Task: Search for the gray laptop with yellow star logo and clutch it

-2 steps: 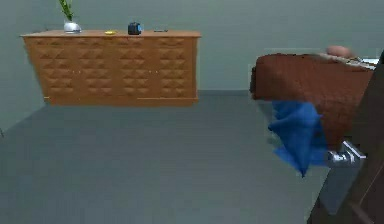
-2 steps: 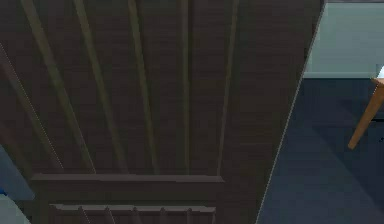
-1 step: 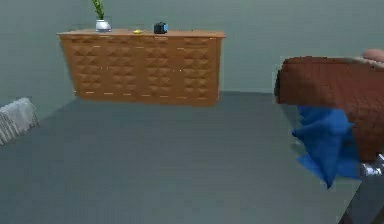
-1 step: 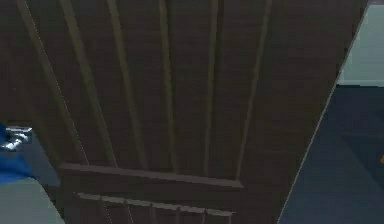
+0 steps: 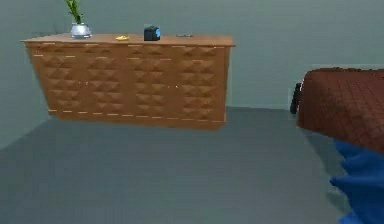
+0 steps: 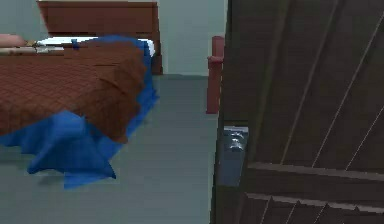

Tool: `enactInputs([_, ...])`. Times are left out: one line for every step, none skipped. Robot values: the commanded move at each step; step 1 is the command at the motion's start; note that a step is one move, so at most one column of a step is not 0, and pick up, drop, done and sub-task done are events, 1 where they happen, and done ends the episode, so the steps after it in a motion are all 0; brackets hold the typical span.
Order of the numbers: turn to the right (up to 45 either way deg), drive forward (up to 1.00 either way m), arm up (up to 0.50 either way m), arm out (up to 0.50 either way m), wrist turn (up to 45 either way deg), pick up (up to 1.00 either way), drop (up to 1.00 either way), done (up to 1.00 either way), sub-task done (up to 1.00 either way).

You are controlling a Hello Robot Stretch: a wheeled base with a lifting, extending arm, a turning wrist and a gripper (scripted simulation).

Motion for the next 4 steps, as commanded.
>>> enactInputs([45.0,0.0,0.0,0.0,0.0,0.0,0.0,0.0,0.0])
enactInputs([24.0,0.0,0.0,0.0,0.0,0.0,0.0,0.0,0.0])
enactInputs([0.0,0.7,0.0,0.0,0.0,0.0,0.0,0.0,0.0])
enactInputs([27.0,0.0,0.0,0.0,0.0,0.0,0.0,0.0,0.0])
